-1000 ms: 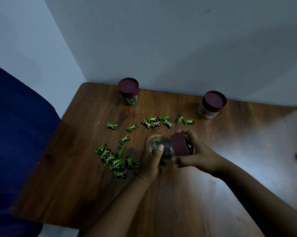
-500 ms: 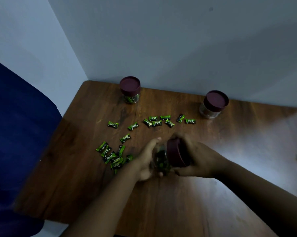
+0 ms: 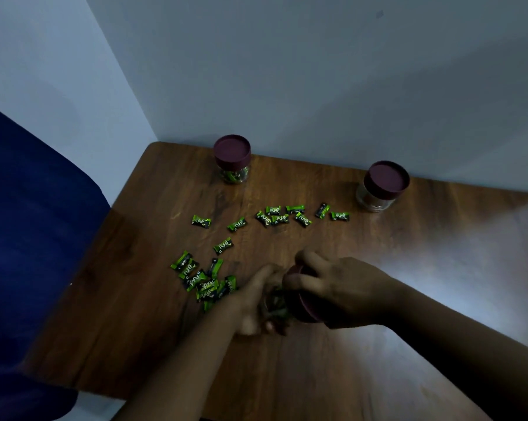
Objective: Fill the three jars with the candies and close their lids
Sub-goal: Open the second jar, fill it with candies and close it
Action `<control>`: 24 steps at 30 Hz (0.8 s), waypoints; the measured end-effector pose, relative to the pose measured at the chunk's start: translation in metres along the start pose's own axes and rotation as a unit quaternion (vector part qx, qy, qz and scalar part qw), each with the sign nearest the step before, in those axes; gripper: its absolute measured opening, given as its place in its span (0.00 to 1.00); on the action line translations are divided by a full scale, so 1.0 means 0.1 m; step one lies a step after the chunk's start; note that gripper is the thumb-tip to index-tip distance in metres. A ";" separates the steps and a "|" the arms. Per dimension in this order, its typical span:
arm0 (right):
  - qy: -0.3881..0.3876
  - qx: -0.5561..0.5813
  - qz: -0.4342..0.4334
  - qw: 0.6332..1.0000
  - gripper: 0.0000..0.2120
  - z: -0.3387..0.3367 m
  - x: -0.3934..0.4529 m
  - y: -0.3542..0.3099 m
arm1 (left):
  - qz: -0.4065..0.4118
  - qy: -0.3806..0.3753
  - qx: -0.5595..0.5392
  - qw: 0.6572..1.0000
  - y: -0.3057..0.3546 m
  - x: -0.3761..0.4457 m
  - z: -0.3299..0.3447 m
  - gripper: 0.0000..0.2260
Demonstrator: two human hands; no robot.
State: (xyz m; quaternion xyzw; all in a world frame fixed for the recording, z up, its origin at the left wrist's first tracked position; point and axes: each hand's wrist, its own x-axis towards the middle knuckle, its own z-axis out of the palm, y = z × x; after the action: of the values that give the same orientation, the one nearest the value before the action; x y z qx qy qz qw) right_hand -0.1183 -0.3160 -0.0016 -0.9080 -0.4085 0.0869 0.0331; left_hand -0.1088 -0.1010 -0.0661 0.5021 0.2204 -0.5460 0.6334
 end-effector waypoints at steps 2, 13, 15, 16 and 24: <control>-0.011 0.050 0.013 0.999 0.47 -0.01 0.00 0.03 | -0.012 -0.011 0.015 1.000 0.04 -0.01 -0.02 0.31; 0.035 -0.009 -0.151 0.988 0.35 -0.02 -0.02 0.02 | -0.137 -0.161 0.130 0.969 0.07 0.00 -0.19 0.39; 0.043 -0.011 -0.160 0.986 0.33 -0.01 -0.01 0.05 | -0.112 -0.126 0.127 0.977 0.08 0.03 -0.19 0.42; 0.036 0.006 -0.131 0.991 0.36 0.00 -0.01 0.07 | -0.093 -0.112 0.111 0.983 0.09 0.05 -0.16 0.41; 0.025 0.550 0.296 0.781 0.42 0.07 0.01 0.27 | 0.158 0.059 0.062 0.984 0.11 0.17 0.11 0.30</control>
State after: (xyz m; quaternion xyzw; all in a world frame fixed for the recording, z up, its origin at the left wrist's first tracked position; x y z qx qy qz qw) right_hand -0.0990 -0.3331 -0.0122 -0.8137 -0.0019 0.2793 0.5098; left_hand -0.0964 -0.1195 -0.0718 0.6005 0.1411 -0.4208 0.6652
